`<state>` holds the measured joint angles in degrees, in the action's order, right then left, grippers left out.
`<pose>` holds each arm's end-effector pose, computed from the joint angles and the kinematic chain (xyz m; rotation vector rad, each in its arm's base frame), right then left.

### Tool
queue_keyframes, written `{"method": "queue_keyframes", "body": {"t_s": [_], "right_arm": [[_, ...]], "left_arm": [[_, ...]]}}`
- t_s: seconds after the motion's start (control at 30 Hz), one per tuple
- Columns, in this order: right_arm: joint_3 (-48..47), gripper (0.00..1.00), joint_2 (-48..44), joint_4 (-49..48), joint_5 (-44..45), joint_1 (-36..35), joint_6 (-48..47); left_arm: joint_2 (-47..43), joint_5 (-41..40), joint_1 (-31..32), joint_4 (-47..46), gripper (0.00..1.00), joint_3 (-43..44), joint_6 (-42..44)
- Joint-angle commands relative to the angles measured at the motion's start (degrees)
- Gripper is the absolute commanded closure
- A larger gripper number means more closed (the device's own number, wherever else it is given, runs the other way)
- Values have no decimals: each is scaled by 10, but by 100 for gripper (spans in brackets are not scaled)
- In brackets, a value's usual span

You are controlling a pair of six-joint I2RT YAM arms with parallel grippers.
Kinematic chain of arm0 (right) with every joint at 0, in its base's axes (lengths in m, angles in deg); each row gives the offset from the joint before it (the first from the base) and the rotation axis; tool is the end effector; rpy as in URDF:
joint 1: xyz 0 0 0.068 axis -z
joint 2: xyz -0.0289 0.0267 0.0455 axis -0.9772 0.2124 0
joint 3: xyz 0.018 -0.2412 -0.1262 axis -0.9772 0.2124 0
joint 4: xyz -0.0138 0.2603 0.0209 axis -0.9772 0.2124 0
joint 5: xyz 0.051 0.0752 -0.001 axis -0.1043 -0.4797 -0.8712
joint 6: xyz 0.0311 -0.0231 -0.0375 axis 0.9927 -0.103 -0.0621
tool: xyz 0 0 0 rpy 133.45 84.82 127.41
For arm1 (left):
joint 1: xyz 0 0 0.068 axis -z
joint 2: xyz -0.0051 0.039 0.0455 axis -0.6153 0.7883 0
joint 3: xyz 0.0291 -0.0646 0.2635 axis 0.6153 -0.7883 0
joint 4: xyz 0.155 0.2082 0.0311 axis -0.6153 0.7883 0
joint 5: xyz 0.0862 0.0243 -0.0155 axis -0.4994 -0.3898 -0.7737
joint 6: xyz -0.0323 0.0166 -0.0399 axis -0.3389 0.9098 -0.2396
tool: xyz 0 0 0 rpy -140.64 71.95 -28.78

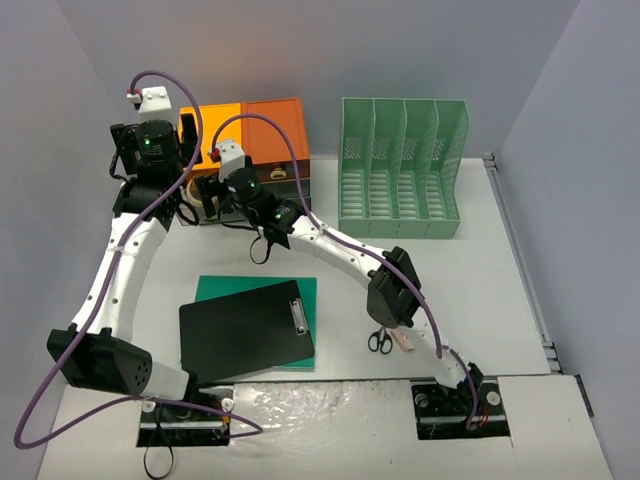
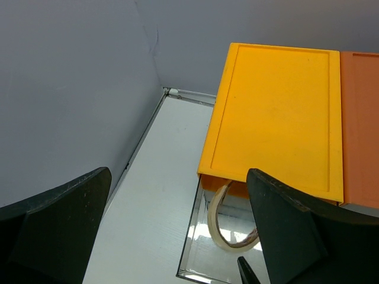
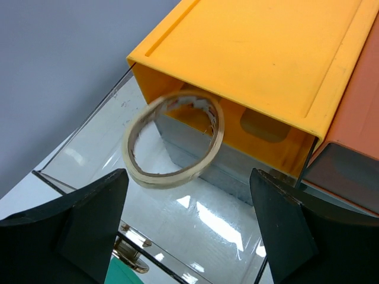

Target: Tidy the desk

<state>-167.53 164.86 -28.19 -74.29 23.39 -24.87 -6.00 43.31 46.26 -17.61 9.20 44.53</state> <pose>0.3365 0.4602 0.3313 -0.5136 1.5091 0.7450 0.3136 -0.0309 0.4574 -0.2615 1.6571 0.1938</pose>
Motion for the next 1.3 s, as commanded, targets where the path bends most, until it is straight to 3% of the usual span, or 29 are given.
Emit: {"method": "queue_keyframes", "body": {"t_s": [0.0, 0.63, 0.97, 1.27], "right_arm": [[-16, 19, -38, 8, 37, 17, 3], [-12, 17, -113, -8, 107, 61, -44], [7, 17, -97, -8, 125, 104, -28], [-32, 17, -50, -13, 106, 142, -6]], "left_arm": [[-16, 1, 1, -34, 3, 10, -6], [-30, 13, 1, -22, 3, 1, -23], [-88, 37, 9, 14, 3, -55, -43], [-138, 61, 24, 80, 3, -77, -60]]}}
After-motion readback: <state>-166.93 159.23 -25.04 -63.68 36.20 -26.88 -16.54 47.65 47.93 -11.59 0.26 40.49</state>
